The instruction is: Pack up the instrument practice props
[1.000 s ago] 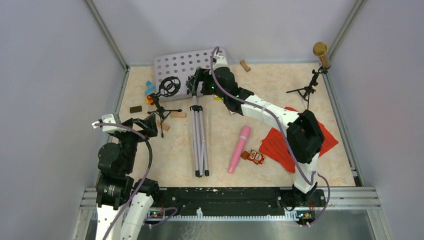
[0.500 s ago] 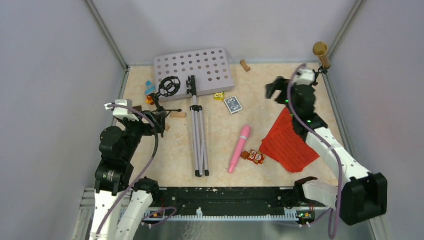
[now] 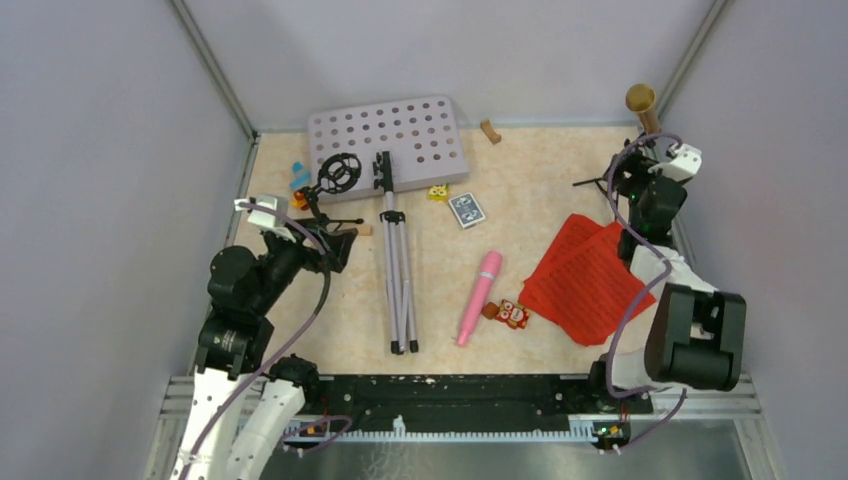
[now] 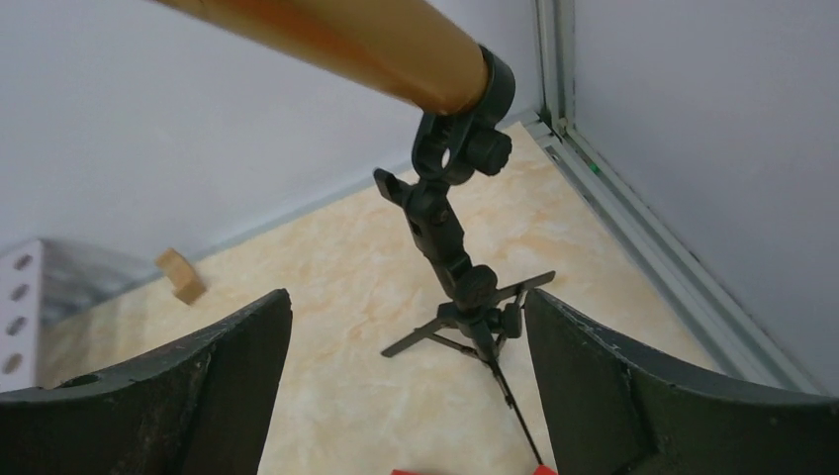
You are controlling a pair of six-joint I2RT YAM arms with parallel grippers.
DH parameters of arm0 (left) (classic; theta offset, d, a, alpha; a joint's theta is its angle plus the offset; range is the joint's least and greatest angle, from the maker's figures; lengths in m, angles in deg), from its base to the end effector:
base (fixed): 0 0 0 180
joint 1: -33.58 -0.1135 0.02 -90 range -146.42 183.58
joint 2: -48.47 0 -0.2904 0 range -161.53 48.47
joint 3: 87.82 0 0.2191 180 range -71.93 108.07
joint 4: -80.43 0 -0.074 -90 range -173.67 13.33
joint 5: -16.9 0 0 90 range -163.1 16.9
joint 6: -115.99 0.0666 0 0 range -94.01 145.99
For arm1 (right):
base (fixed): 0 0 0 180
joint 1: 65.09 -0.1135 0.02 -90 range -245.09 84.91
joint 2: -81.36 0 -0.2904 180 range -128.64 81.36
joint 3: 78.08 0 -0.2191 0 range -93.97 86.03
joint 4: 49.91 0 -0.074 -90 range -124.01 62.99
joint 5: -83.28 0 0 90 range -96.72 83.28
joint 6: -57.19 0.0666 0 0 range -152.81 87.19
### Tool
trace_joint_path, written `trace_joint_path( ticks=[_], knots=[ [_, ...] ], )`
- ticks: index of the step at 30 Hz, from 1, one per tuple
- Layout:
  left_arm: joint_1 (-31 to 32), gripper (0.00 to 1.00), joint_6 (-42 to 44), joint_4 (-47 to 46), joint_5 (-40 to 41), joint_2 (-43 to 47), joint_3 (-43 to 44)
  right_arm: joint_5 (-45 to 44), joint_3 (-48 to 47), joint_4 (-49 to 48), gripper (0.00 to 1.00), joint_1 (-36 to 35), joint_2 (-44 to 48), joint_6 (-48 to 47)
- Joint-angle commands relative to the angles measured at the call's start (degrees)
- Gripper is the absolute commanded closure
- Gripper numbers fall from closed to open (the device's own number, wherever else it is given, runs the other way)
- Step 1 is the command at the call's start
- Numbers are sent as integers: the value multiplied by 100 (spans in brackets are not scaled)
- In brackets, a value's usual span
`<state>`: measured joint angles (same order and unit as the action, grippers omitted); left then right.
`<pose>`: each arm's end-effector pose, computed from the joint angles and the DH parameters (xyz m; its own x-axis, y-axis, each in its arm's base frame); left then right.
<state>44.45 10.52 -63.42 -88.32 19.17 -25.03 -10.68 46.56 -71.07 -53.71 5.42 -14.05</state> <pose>0.0827 -0.0337 0.3701 -0.1612 -0.2311 -0.9595 0.4114 0.8680 -0.2782 0.2883 -0.0627 0.3196 0.0945 0.3083 -0.9466 0.2473 0.9138 0.3223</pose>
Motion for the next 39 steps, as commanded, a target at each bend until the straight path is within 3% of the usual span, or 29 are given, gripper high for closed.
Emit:
trace_joint_path(
  ticks=[1,11,15,21,22,23,26,32,39],
  knots=[
    [245,1,256,-499,68,-122,-3,58,-403,-1380,14,21,-786,-855],
    [354,1,242,-1122,-41,-397,-218,-126,-1283,-1642,19,83,-2304,-1229],
    [354,1,239,-1339,-140,-457,-393,-110,-1561,-2007,48,175,-2879,-1086],
    [355,1,380,-1374,-24,-489,-533,62,-2068,-2016,68,214,-3455,-1100],
    [354,1,385,-1383,-24,-490,-552,85,-2117,-2016,73,216,-3509,-1103],
    [357,1,387,-1391,-17,-489,-571,97,-2160,-2027,86,216,-3543,-1122],
    [354,1,402,-1415,-15,-471,-642,-4,-2139,-2188,99,216,-3527,-1126],
    [353,1,633,-1521,-121,-415,-727,-60,-1766,-2543,100,118,-2778,-1305],
    [352,1,832,-1905,-549,-516,-616,-117,-1713,-1874,100,-678,-1114,-1582]
  ],
)
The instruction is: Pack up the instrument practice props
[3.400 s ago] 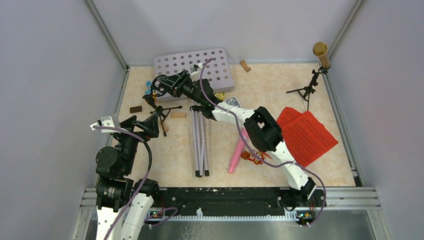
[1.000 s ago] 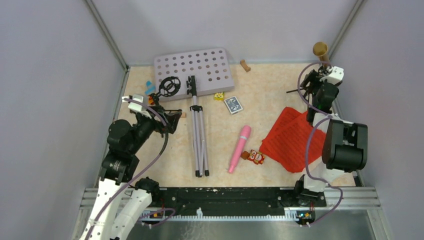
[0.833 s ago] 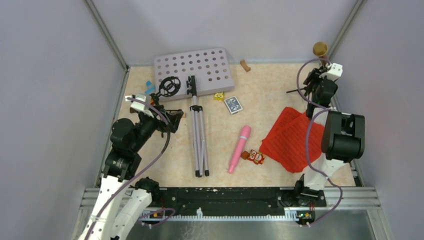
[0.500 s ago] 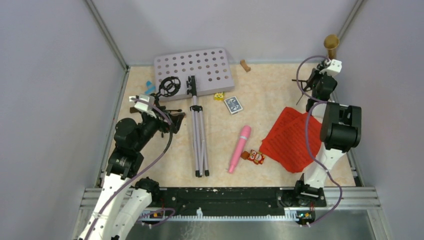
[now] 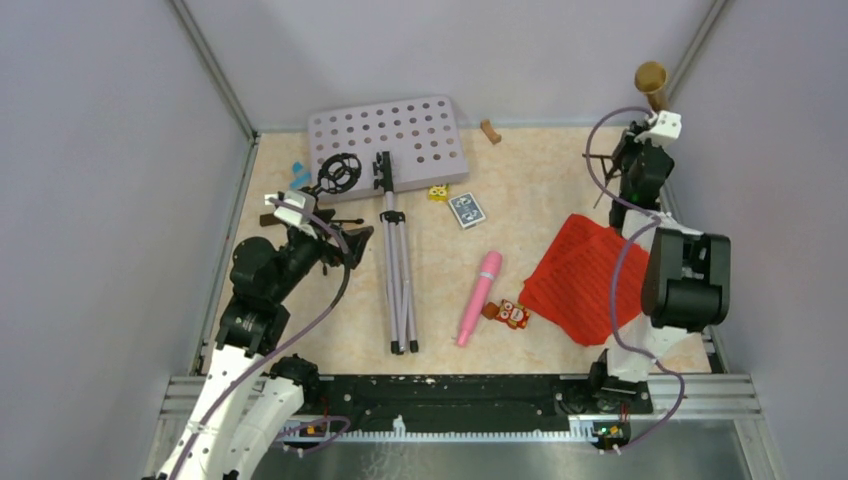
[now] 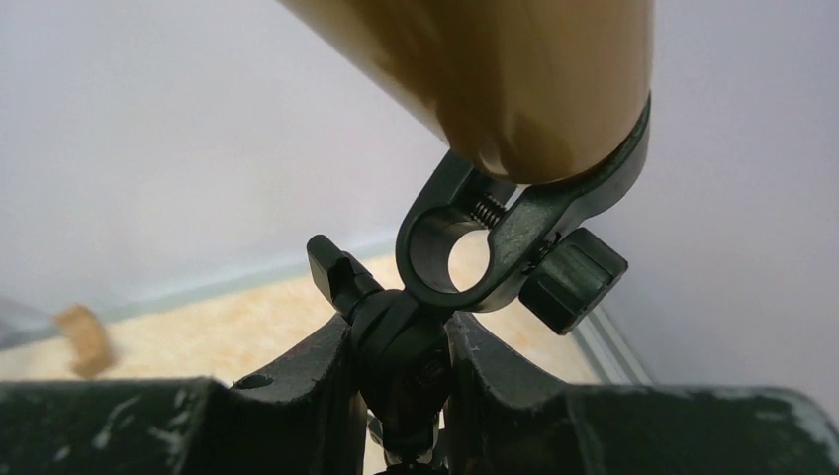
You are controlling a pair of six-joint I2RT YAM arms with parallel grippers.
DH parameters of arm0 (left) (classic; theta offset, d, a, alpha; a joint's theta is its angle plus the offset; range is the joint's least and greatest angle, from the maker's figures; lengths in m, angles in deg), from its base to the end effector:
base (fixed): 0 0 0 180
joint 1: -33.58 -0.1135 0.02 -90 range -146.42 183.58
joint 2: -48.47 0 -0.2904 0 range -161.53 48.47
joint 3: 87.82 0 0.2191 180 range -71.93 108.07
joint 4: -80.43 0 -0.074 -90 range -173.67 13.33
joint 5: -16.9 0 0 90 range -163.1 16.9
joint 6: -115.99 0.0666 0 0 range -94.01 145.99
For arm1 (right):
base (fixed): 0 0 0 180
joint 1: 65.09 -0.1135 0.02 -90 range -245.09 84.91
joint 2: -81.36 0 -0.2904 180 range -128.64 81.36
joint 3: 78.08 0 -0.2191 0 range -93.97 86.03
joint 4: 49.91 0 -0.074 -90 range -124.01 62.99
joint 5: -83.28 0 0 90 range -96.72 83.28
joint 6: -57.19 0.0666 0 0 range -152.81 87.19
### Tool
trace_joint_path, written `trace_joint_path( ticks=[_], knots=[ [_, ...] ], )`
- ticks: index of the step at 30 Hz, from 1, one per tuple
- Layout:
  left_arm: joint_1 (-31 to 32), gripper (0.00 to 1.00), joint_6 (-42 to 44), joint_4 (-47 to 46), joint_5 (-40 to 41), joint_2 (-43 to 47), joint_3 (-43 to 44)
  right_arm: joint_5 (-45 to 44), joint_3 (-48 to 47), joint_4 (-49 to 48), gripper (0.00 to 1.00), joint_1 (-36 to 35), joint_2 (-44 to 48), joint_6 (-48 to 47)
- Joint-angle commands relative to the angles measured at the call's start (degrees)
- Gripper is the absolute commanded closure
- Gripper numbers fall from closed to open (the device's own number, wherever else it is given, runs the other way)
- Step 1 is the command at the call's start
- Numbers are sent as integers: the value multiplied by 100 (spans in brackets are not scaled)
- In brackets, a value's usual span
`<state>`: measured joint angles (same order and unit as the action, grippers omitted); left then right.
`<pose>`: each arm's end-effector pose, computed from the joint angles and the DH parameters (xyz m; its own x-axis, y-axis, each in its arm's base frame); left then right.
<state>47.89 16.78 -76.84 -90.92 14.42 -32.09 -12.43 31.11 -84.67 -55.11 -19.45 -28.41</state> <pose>0.1116 -0.0495 0.3545 -0.1026 -0.1311 -0.9860 0.5221 0.8367 -0.1656 0.3967 -0.0765 0.3008 0.1022 0.0595 -0.9930 0.2630 0.9611 0.0847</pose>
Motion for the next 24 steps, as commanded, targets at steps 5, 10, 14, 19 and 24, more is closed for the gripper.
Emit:
trace_joint_path(
  ticks=[5,10,14,19,24],
  knots=[
    [11,1,263,-497,-315,-100,416,476,63,391,100,-1677,2514,247],
    [11,1,349,-572,-817,-100,771,833,8,2122,100,-2742,3512,1183],
    [11,1,259,-908,-1249,-212,949,996,-64,3232,100,-3927,3953,1276],
    [30,1,142,-1370,-1990,-574,1215,1045,-333,4401,100,-5421,4099,1157],
    [272,1,216,-1715,-2246,-930,1466,65,-590,4957,100,-6619,3843,938]
  ],
)
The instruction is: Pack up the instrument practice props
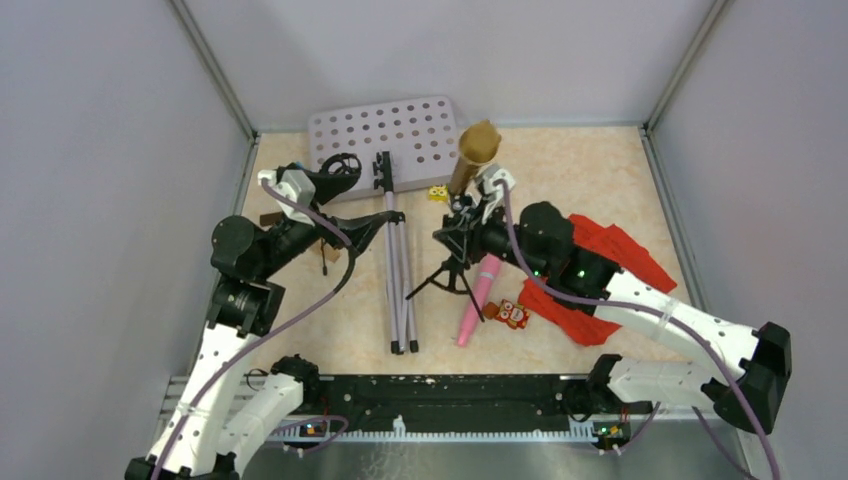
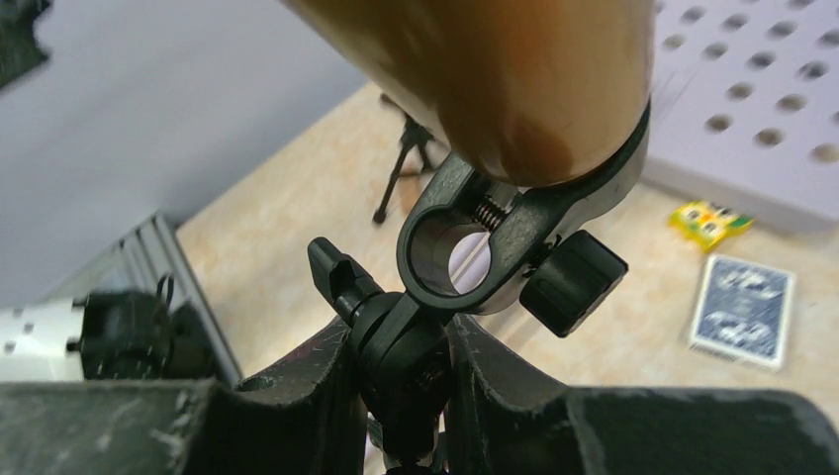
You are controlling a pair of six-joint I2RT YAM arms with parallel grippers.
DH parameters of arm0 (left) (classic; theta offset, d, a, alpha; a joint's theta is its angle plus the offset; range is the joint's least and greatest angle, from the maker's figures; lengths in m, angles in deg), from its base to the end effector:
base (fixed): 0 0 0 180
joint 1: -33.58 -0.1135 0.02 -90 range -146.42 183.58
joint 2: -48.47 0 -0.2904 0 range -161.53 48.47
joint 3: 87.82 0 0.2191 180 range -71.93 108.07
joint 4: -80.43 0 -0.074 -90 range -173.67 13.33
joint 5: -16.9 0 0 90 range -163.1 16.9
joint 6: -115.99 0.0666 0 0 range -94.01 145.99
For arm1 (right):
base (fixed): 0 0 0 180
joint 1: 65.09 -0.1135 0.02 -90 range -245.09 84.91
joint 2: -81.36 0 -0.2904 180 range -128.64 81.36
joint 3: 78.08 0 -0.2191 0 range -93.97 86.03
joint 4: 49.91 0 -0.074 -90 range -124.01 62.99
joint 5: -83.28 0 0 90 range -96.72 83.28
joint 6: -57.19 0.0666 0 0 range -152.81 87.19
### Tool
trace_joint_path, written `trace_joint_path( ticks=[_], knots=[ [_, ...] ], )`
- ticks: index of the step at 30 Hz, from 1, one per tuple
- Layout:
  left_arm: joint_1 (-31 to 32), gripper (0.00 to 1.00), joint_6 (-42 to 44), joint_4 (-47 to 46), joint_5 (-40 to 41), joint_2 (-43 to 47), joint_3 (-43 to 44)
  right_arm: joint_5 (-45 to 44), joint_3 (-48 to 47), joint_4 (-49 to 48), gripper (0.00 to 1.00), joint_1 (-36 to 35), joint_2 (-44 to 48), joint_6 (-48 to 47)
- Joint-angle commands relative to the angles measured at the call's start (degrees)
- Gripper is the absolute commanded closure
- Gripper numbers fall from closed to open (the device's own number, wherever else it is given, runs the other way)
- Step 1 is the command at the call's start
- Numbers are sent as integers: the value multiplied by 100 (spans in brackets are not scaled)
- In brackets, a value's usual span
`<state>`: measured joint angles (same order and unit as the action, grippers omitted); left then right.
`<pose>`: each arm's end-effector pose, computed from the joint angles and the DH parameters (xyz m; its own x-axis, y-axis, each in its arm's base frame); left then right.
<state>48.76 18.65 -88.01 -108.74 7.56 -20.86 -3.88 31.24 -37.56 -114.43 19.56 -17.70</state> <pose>0.1070 -0.0692 0.4320 0.1428 -0.1463 -0.9789 0.7819 0.6230 0.0209 0.1536 0.1838 0.3947 -0.2440 0.1155 -0.9629 -0.7523 0.6040 0.2631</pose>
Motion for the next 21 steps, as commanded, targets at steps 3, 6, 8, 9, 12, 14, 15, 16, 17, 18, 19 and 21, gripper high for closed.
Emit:
trace_joint_path(
  ticks=[3,6,8,9,12,14,15,16,17,18,19,21],
  knots=[
    [379,1,95,-688,-305,-359,425,-1523,-727,267,100,-1227,-216,8],
    [676,1,325,-726,-49,-376,399,-1859,-857,233,100,-1454,-358,359],
    [855,1,517,-735,47,-366,366,-1913,-1107,523,100,-1494,-493,619],
    [918,1,578,-771,56,-370,342,-1905,-1225,629,100,-1511,-558,691],
    [1038,1,682,-993,-10,-375,247,-1728,-1425,753,100,-1525,-727,779],
    [1100,1,689,-1131,-35,-413,220,-1576,-1543,861,100,-1531,-838,795],
    [1121,1,755,-1168,-58,-456,231,-1513,-1603,919,100,-1538,-885,799],
    [1155,1,857,-1190,-88,-506,247,-1468,-1642,955,100,-1555,-925,800],
    [1196,1,943,-1204,-104,-566,269,-1428,-1652,962,100,-1567,-949,792],
    [1253,1,1025,-1234,-121,-645,272,-1353,-1651,954,100,-1577,-962,784],
    [1299,1,1080,-1276,-120,-687,272,-1306,-1650,946,100,-1589,-969,776],
    [1383,1,1163,-1335,-82,-795,301,-1174,-1666,965,100,-1615,-995,767]
  ],
)
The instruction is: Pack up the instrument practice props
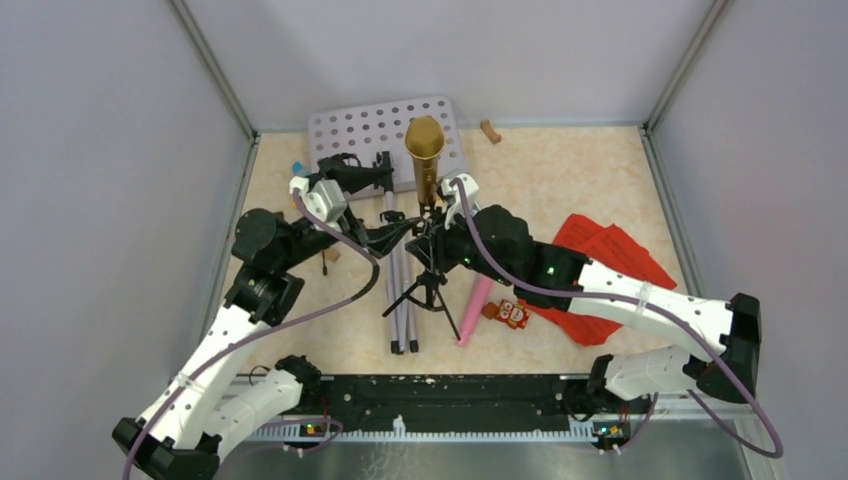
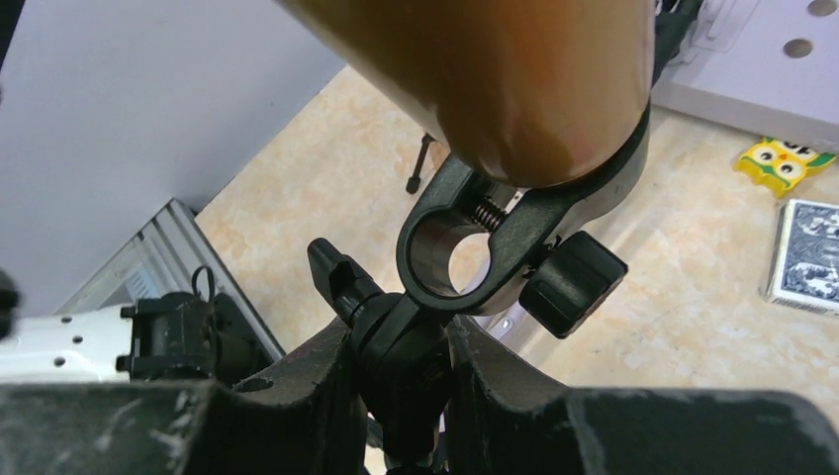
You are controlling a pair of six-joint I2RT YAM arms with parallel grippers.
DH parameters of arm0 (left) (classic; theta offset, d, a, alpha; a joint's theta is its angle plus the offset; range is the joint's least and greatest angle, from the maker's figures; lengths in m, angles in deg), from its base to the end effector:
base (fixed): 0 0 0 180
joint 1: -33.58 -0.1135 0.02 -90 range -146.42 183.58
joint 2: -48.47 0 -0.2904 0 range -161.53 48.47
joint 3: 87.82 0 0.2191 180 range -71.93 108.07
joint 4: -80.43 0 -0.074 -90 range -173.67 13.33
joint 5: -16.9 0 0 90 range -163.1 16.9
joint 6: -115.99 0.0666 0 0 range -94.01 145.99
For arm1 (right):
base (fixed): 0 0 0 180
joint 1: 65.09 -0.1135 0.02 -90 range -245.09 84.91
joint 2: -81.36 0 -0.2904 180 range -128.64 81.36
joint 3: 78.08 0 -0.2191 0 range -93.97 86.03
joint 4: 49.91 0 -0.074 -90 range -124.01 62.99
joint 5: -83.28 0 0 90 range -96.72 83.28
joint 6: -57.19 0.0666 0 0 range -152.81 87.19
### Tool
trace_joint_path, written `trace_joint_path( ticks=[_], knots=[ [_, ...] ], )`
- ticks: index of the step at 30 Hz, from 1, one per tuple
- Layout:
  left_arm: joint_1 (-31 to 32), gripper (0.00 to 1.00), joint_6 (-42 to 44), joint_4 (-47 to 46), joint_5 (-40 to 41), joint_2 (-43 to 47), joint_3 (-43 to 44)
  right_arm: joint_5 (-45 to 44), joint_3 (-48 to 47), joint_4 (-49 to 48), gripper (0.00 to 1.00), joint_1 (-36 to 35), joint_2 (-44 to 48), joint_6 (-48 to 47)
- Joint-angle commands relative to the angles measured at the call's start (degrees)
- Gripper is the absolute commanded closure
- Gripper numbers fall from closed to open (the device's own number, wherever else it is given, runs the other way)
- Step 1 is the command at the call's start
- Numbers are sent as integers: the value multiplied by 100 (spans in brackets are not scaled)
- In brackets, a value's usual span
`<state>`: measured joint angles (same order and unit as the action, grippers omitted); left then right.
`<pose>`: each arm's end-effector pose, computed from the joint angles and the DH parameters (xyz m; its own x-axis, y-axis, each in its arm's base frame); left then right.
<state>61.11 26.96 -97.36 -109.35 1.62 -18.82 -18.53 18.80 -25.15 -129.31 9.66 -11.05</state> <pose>0.1098 -0.1017 0.4515 0.3170 -0.1499 -0.9365 0.8604 0.4608 0.2175 0.1336 0.2453 0.4005 -0.3878 0.0313 -0.9212 -0.7010 0.6389 0.3169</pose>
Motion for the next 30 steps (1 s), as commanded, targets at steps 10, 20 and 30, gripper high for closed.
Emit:
trace_joint_path(
  ticks=[10,20,30],
  knots=[
    [503,3,689,-416,406,-696,323,466,-526,-64,100,-392,-85,-320],
    [627,70,571,-520,312,-834,325,53,-239,-176,100,-406,-58,-156],
    [627,100,252,-428,-114,-727,580,1128,387,-692,100,605,139,1032]
  ],
)
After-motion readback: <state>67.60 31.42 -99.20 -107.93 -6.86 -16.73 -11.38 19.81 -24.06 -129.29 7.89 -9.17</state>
